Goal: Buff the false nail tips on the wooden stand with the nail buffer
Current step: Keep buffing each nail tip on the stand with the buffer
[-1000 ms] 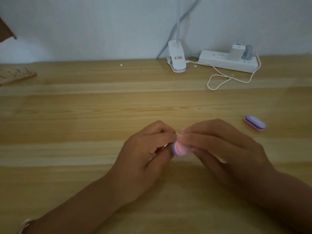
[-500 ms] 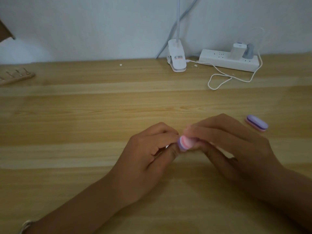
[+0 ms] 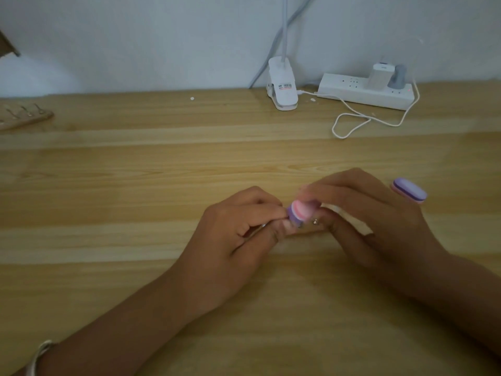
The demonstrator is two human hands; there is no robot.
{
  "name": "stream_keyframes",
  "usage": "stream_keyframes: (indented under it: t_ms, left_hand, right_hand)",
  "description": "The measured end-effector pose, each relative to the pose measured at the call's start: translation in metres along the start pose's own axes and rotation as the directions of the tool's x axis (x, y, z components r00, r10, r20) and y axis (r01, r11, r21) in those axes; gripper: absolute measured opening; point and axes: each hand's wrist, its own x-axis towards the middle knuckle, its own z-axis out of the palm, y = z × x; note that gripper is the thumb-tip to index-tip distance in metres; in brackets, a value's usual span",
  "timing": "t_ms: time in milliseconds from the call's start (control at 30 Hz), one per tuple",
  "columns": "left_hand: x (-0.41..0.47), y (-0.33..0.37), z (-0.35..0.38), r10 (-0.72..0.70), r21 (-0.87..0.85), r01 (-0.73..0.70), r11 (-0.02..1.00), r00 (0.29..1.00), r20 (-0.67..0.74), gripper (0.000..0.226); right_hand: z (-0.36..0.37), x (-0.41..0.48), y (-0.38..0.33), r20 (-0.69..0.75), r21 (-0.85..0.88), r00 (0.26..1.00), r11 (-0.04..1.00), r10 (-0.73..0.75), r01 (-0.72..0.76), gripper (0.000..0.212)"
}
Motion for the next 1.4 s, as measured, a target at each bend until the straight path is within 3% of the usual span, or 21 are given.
stream_keyframes:
  t_ms: [100,233,600,733,867,1000,1133,1267,1400]
  left_hand:
    - [-0.001,-0.001,-0.001,0.037,-0.016,-0.036,0.999,0.999,0.009,0.022]
    - [-0.002,0.0,0.001,-0.005,-0.03,0.005,1.0,1.0,-0.005,0.02]
    - [-0.002,0.003,0.0,-0.046,-0.144,0.042,0.989,0.999,-0.019,0.017]
    - [-0.003,0.003,0.001,-0.096,-0.218,0.092,0.972,0.995,-0.006,0.017]
    - [-0.003,0.006,0.0,-0.093,-0.282,0.091,0.955,0.996,0.008,0.018]
    - [-0.003,0.006,0.0,-0.127,-0.33,0.132,0.935,0.991,0.036,0.016]
    - [-0.003,0.007,-0.001,-0.096,-0.366,0.109,0.924,0.994,0.052,0.017]
    - [-0.004,0.004,0.0,-0.132,-0.363,0.144,0.92,0.99,0.058,0.014]
    - [-0.003,0.005,-0.001,-0.105,-0.409,0.132,0.903,0.991,0.088,0.018]
  right_hand:
    - [0.005,-0.002,-0.009,0.005,0.073,0.999,0.996,-0.042,0.042,0.023]
    - [-0.001,-0.002,0.0,0.015,-0.003,1.0,1.0,0.003,-0.002,0.021]
    - [0.001,-0.004,-0.011,-0.021,0.074,0.999,0.997,-0.036,0.038,0.02]
    - [-0.005,0.002,-0.006,-0.03,-0.051,0.999,0.998,-0.033,0.031,0.018]
    - [-0.003,0.0,-0.015,-0.052,0.033,0.997,0.998,-0.052,0.054,0.019]
    - [-0.008,0.002,-0.01,-0.068,-0.051,0.997,0.998,-0.044,0.04,0.017]
    - [-0.004,-0.002,-0.021,-0.077,0.065,0.993,0.993,-0.093,0.098,0.023]
    - [-0.007,0.001,-0.011,-0.076,-0.051,0.996,0.998,-0.037,0.033,0.016]
    - [-0.003,-0.002,-0.019,-0.081,0.033,0.995,0.997,-0.064,0.067,0.017]
